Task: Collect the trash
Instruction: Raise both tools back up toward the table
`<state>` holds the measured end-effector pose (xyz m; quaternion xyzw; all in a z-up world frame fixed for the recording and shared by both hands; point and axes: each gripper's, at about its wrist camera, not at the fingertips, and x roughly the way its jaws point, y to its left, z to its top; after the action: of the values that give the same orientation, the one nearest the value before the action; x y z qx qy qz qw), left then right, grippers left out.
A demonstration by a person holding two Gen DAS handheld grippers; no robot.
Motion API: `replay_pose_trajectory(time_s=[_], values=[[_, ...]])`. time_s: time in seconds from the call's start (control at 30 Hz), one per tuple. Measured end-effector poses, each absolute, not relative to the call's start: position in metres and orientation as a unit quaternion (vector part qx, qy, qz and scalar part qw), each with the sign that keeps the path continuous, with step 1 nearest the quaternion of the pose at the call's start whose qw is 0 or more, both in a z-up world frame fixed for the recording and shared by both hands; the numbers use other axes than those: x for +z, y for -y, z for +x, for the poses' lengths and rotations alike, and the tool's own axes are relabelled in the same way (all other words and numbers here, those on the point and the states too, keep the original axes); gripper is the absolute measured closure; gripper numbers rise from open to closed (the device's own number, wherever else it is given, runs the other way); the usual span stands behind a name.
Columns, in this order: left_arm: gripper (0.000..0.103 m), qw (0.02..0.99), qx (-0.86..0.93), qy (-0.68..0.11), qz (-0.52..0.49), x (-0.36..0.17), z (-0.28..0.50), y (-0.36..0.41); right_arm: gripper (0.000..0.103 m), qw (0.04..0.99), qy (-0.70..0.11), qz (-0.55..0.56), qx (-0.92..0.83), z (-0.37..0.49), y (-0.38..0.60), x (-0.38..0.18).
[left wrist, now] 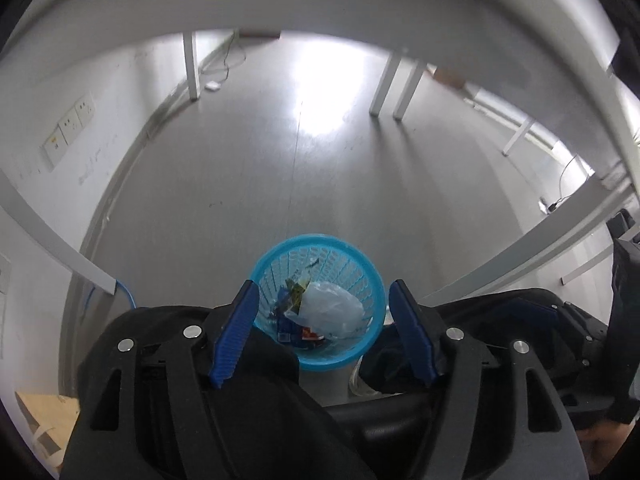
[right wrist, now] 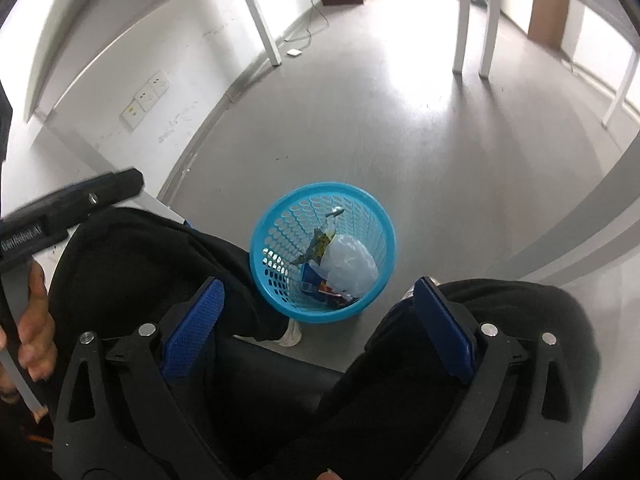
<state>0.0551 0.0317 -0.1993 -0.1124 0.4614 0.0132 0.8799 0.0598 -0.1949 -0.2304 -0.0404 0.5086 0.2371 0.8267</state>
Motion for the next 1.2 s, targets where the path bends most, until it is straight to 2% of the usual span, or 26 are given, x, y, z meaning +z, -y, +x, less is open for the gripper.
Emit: replay_pose_trajectory(time_s=[0.27,0.37,0.43,0.53,0.8,0.93,1.1,1.2], values=[[0.024,0.92,0.006,-0.37,-0.129,-0.141,0.008,-0.044,0.008,0.838,-0.488,-0.028,0.243,0.026,0.216,-0.2],[0.019,0.935,0.009,-0.338,-0.104,-0.12,-0.005,-0.044,0.008,0.849,-0.464,-0.022,0.252,0.017,0.218,-0.177],[0.011,0.945,0.016,-0.315,-0.09,-0.105,-0.012,-0.045,0.008,0.859,-0.441,-0.025,0.259,0.012,0.218,-0.155],[0.006,0.955,0.035,-0.285,-0.078,-0.085,-0.022,-0.05,0.008,0.878,-0.398,-0.029,0.264,0.007,0.213,-0.114],[0.006,0.963,0.058,-0.257,-0.05,-0.048,-0.01,-0.061,0.008,0.906,-0.297,-0.09,0.286,0.009,0.199,-0.029],[0.006,0.965,0.054,-0.249,-0.056,-0.031,-0.004,-0.071,0.008,0.901,-0.286,-0.136,0.297,0.027,0.198,-0.004],[0.006,0.951,0.004,-0.281,-0.131,-0.012,0.026,-0.084,0.008,0.888,-0.285,-0.167,0.319,0.056,0.192,0.019],[0.006,0.955,0.013,-0.275,-0.113,0.002,0.042,-0.084,0.008,0.875,-0.28,-0.203,0.338,0.075,0.189,0.032]])
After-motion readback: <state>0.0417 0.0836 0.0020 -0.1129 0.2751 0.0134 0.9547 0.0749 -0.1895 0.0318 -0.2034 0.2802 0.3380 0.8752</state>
